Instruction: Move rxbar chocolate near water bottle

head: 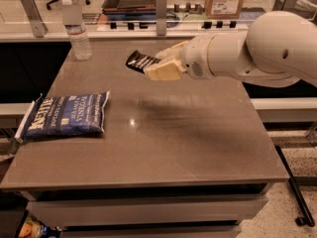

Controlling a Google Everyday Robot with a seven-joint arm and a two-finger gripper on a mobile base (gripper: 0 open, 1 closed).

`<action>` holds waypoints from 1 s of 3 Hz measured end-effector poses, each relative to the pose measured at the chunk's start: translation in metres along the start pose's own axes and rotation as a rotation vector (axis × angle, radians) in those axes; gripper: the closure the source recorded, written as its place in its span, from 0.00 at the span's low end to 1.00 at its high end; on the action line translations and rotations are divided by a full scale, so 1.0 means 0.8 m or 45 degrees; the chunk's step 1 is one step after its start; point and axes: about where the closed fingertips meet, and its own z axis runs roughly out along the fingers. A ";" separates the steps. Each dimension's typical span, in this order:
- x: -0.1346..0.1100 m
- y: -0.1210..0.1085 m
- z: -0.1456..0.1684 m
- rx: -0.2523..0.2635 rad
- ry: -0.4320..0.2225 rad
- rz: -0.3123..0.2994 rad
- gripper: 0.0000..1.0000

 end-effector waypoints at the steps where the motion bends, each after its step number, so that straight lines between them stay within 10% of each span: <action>1: -0.021 -0.018 0.014 0.013 0.040 -0.042 1.00; 3: -0.043 -0.043 0.092 0.000 0.158 -0.079 1.00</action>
Offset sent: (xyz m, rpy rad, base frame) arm 0.0882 0.0507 0.0156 -0.1769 0.0320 -0.0109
